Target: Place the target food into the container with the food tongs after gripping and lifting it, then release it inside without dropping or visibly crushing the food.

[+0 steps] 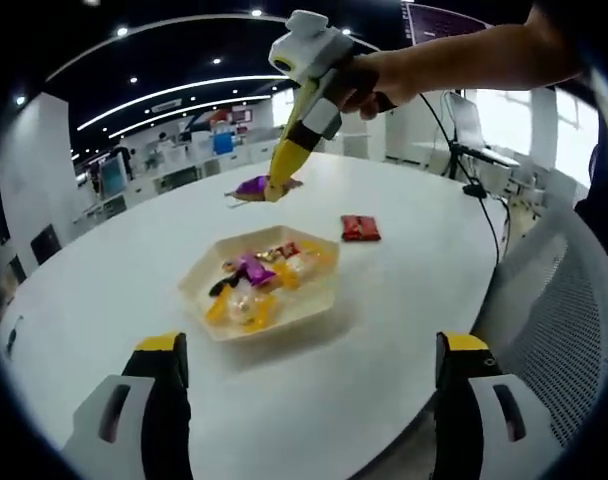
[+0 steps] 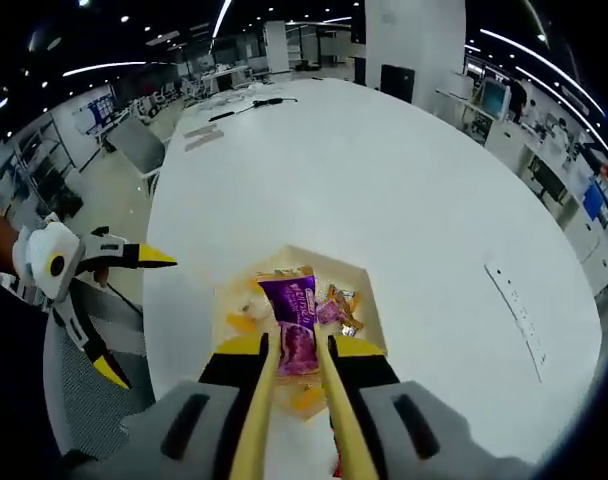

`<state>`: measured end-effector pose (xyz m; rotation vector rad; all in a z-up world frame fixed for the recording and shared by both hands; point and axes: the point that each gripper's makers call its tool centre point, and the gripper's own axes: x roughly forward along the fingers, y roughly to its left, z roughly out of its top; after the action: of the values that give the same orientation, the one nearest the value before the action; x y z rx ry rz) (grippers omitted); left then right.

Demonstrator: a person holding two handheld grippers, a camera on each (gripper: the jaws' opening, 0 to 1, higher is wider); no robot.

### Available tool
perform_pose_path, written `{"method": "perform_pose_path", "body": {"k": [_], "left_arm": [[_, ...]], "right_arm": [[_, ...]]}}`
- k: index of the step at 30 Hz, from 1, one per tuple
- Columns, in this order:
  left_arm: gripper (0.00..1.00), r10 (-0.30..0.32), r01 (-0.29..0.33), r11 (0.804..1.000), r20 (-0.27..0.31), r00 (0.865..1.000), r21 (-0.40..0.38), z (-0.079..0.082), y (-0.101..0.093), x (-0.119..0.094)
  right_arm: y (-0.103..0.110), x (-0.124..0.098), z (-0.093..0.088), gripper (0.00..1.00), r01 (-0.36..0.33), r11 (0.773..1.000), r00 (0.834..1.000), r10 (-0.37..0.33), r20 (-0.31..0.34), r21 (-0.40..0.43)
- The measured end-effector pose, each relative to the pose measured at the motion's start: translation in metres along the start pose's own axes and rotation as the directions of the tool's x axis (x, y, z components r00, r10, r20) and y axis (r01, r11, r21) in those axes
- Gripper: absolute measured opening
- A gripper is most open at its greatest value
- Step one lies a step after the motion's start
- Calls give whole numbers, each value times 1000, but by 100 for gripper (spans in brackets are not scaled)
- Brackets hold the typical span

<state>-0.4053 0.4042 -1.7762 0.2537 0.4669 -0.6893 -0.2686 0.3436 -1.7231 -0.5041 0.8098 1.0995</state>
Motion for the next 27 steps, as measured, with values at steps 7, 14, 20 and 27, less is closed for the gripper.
{"method": "perform_pose_path", "body": {"k": [7,14,20,27], "left_arm": [[99,3,-4,1000,17,1000,22,4,0,-1],[99,-1,0,991,7,1000,137,5,-9,1],[99,0,-4,993,32,999,117,9,-7,-2],[99,-16,16,1000,5,1000,22,4,-8,0]], "right_arm": [[18,-4,3,22,-18,999,1000,18,-5,47],[28,-8,4,22,10,998,1000,-10,7,68],[27,-12,8,24,24,995,999,-26,29,94],[31,-10,10,23,53,996,998,-55,34,67]]}}
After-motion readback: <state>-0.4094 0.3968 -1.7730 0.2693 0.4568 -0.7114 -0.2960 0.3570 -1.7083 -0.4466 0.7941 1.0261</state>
